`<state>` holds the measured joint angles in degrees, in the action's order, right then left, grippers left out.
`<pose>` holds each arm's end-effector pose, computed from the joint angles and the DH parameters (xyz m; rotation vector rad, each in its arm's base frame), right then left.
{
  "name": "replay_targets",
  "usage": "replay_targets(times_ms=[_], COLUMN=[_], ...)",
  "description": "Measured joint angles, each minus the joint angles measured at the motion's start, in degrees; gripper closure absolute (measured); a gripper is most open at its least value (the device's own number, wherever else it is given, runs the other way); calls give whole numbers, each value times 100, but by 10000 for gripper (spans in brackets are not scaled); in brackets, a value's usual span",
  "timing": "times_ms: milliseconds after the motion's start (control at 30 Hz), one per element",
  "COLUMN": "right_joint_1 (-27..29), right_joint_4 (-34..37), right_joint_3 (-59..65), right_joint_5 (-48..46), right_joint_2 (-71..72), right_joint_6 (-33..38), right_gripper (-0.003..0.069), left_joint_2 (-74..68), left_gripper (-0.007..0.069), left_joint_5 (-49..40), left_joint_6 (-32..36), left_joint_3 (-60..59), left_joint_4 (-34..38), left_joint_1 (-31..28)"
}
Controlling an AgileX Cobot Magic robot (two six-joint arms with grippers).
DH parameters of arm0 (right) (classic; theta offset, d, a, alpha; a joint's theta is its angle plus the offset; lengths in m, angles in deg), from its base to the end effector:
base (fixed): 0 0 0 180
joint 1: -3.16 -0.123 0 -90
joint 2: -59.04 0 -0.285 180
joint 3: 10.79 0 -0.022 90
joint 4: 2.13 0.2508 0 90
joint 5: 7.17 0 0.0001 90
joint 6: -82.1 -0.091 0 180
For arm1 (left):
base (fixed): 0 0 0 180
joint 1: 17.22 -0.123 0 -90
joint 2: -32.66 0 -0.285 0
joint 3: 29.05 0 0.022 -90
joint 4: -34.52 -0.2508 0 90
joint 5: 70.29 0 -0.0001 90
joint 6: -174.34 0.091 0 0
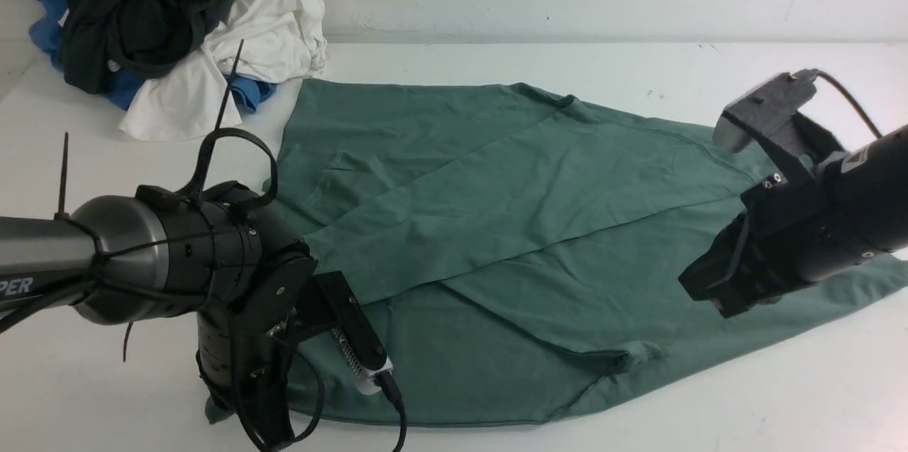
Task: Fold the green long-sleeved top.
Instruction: Use both arms simultaneously to clamp the lower edge of the clothing fabric, then use both arms to drag the lower edge of the fabric forward and fold it over the upper edge
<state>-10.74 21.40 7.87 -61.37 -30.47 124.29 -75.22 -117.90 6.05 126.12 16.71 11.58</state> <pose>0.2570 0.0940 0.2698 -1.0489 2.5221 0.3922 0.2625 -0.1209 0.1517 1.3706 2.7729 0.3524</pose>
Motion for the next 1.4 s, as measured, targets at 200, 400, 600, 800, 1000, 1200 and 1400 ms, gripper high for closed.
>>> replay_targets(times_ms=[200, 400, 600, 800, 1000, 1200, 1400], right_joint_1=[0, 0, 0, 0, 0, 109, 741], right_joint_4=[-951, -1403, -2318, -2989, -3314, -3565, -3476], right_joint_3=[5, 180, 1057, 1400, 1421, 968, -89], right_joint_5=[-233, -105, 741, 1680, 2211, 1131, 882], right_joint_2=[0, -160, -854, -1224, -1303, -642, -93], right_joint_6=[-10, -47, 33, 150, 19, -1076, -1618], right_gripper=[629, 473, 200, 189, 459, 652, 652], left_joint_2=[655, 1347, 1786, 1800, 1823, 2378, 2566], left_gripper=[622, 622, 622, 622, 622, 622, 622], left_joint_5=[-150, -125, 100, 131, -4, -632, -659], left_joint_6=[-508, -705, -679, -669, -664, -716, -865], left_joint_3=[-22, -28, -47, -47, -47, 54, 929], left_joint_4=[-341, -395, 95, 209, 361, 711, 934], left_joint_1=[-416, -1313, -1889, -1895, -1895, -1895, -1897])
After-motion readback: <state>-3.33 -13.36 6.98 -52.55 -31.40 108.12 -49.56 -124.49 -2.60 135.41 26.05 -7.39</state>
